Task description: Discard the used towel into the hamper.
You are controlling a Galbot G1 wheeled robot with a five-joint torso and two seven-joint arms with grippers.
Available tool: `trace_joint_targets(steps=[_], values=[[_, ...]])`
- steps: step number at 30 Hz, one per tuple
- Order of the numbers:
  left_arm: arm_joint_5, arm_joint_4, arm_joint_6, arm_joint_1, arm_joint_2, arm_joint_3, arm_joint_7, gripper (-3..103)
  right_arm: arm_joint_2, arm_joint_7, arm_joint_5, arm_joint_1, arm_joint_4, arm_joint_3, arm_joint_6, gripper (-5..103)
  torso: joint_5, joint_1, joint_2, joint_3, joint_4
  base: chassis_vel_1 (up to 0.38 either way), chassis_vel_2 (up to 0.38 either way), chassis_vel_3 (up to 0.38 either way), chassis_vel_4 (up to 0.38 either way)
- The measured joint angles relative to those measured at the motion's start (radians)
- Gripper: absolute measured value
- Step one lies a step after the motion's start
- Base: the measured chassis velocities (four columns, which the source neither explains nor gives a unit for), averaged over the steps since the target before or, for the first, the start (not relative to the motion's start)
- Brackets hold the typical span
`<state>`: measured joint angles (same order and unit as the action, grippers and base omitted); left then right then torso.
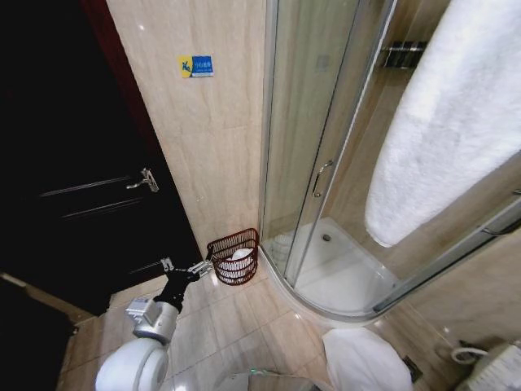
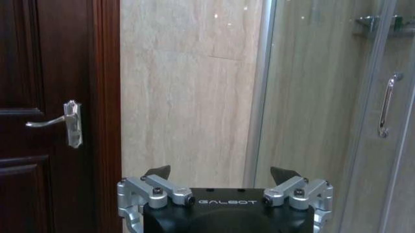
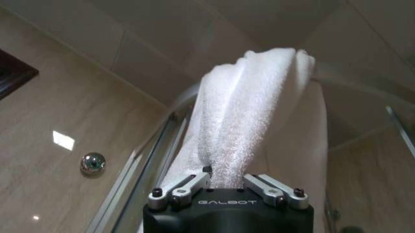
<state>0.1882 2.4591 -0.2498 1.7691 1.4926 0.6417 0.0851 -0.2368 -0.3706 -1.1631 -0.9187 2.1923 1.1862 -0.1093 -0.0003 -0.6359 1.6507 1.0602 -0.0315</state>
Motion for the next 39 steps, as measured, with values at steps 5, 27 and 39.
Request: trace_joint_targets(steps=[5,27,39], values=[[0.0,0.0,0.0,0.0,0.0,0.0,0.0,100,-0.093,0.007,0.047,-0.079,0.028,0.025,0.016,5,0.0006,0.0,0.0,0.0,-0.0001,0.0,0.0,0.0,0.0],[0.0,0.0,0.0,0.0,0.0,0.0,0.0,100,-0.632,0.251,0.279,-0.55,0.195,0.155,0.191,5,0.0007,0.0,0.0,0.0,0.0,0.0,0.0,0.0,0.0],[0.0,0.0,0.0,0.0,0.0,0.0,0.0,100,-0.8,0.35,0.377,-0.605,0.173,0.126,0.261,5,0.0002,0.0,0.0,0.0,-0.0001,0.0,0.0,0.0,0.0]])
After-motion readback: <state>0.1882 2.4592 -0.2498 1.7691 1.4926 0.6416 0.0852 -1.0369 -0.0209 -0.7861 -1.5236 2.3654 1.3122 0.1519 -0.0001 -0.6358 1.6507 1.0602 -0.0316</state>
